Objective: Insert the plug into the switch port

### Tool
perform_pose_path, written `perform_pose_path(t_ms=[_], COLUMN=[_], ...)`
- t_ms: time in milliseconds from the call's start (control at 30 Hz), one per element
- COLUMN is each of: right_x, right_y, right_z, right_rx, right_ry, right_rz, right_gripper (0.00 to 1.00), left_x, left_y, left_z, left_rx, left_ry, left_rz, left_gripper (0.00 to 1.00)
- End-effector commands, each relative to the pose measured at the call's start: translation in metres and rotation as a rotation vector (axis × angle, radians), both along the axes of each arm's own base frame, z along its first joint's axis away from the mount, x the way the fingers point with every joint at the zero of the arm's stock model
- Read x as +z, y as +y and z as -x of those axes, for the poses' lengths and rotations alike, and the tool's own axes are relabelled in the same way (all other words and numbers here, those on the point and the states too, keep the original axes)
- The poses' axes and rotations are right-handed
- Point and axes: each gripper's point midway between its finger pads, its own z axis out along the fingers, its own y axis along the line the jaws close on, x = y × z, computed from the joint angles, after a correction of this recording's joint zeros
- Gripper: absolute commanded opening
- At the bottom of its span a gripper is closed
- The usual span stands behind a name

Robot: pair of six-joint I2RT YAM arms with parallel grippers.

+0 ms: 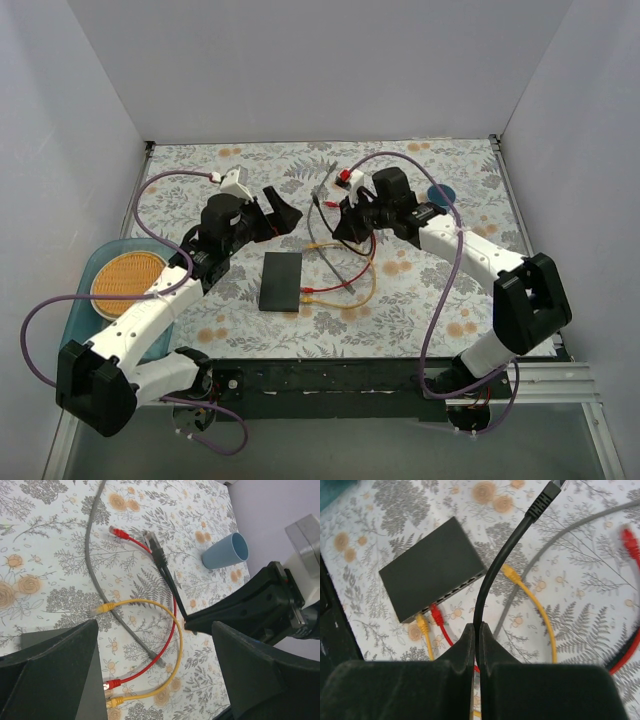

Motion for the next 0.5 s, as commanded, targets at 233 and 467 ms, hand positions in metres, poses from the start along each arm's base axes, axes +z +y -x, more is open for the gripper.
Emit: perform_pose_path(t_ms=[233, 467], right_x=[0.048, 0.048], right_y=[0.01, 0.015], right_z=[0.068, 0.089], right_rx=[0.259, 0.341], right_ry=[-0.095, -0.051], right_rz=[-0.21, -0.232], right_gripper=[0.01, 0.01], left_x=[0.008, 0.005], left_y=[-0.02, -0.027], left_z=[0.004, 0.003], left_rx=[-0.077, -0.094], left_ry=[-0.019, -0.015], left_rz=[0.11, 0.142], left_gripper=[0.98, 0.95])
